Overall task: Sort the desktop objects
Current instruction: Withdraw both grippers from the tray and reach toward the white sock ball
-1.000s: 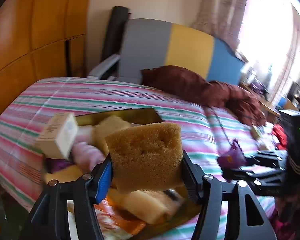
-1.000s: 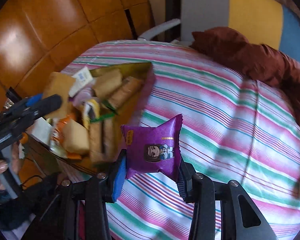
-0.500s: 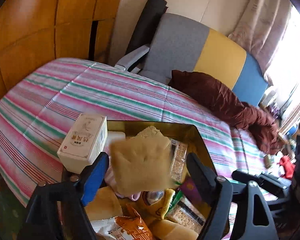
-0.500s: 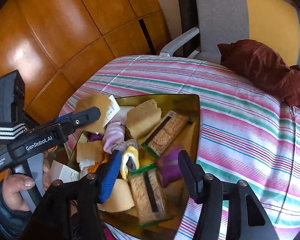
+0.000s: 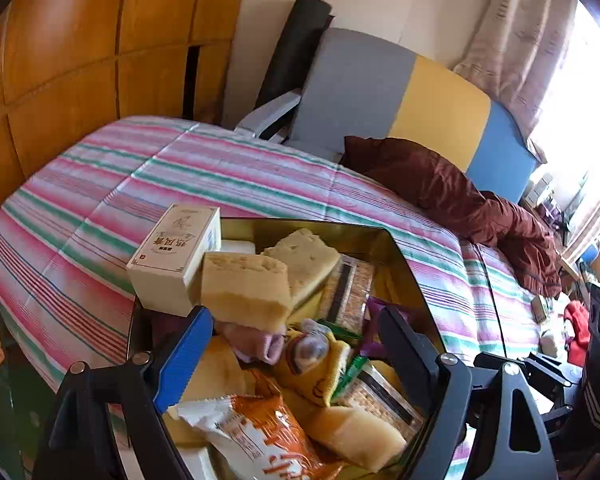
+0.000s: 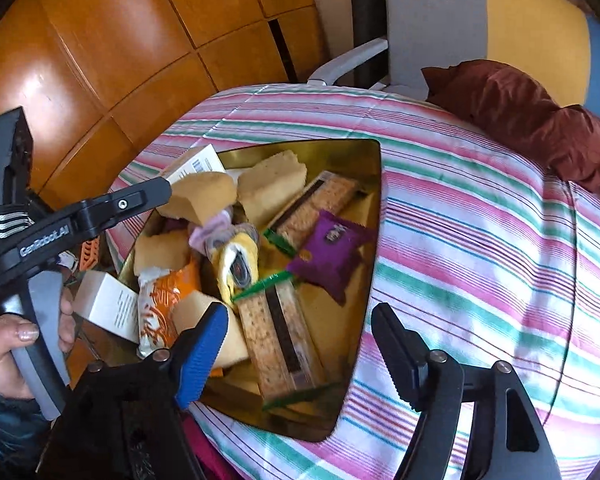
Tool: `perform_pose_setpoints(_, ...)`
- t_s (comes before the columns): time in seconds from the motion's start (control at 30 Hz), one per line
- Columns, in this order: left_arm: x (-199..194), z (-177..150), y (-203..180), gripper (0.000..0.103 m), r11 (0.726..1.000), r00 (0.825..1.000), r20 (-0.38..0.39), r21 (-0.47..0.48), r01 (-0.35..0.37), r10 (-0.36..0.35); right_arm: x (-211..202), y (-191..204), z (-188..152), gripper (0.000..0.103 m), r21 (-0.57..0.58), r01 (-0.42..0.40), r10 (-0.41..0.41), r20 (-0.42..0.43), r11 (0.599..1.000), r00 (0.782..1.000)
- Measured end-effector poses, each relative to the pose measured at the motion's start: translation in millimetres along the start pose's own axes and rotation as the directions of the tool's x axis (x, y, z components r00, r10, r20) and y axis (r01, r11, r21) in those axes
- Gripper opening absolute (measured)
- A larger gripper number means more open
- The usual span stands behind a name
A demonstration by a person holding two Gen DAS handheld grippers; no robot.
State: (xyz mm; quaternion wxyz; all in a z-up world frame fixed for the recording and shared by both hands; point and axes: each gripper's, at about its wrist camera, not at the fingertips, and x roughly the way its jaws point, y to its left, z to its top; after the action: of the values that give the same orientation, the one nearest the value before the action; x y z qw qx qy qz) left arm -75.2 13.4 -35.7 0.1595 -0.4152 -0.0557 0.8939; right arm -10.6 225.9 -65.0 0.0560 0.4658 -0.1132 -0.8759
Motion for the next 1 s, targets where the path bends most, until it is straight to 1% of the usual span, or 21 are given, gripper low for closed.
perform_pose_setpoints(0.17, -13, -5, -17, 0.086, 0.999, 1.000, 0.020, 0.048, 0.002, -0.003, -8, 5, -10, 0.077, -0.016, 0.021, -0.021, 0.018, 1.000, 1.000)
perform_pose_setpoints(0.3, -22, -10, -28, 0.086, 0.996, 0.999, 0.041, 0.089, -0.016, 0.013, -11, 10, -18, 0.078, -0.031, 0.044, -0.043, 0.024, 0.999, 0.999)
perform_pose_setpoints(0.5, -28, -16, -40, 0.086, 0.991, 0.999, 0.045, 0.129, -0.015, 0.009, -19, 8, -27, 0.080, -0.038, 0.081, -0.080, 0.036, 0.996, 0.996)
perform_pose_setpoints(0.7, -30, -21, -54, 0.086, 0.985, 0.999, 0.043, 0.171, -0.002, -0.005, -31, -6, -33, 0.084, -0.023, 0.122, -0.121, 0.047, 0.992, 0.992)
perform_pose_setpoints(0.83, -28, -24, -63, 0.086, 0.981, 0.999, 0.031, 0.194, 0.016, -0.023, -40, -23, -37, 0.086, 0.002, 0.151, -0.150, 0.045, 0.989, 0.988)
perform_pose_setpoints(1.0, -28, -27, -76, 0.086, 0.972, 0.998, 0.018, 0.226, 0.059, -0.065, -52, -48, -42, 0.087, 0.043, 0.187, -0.188, 0.036, 0.981, 0.981)
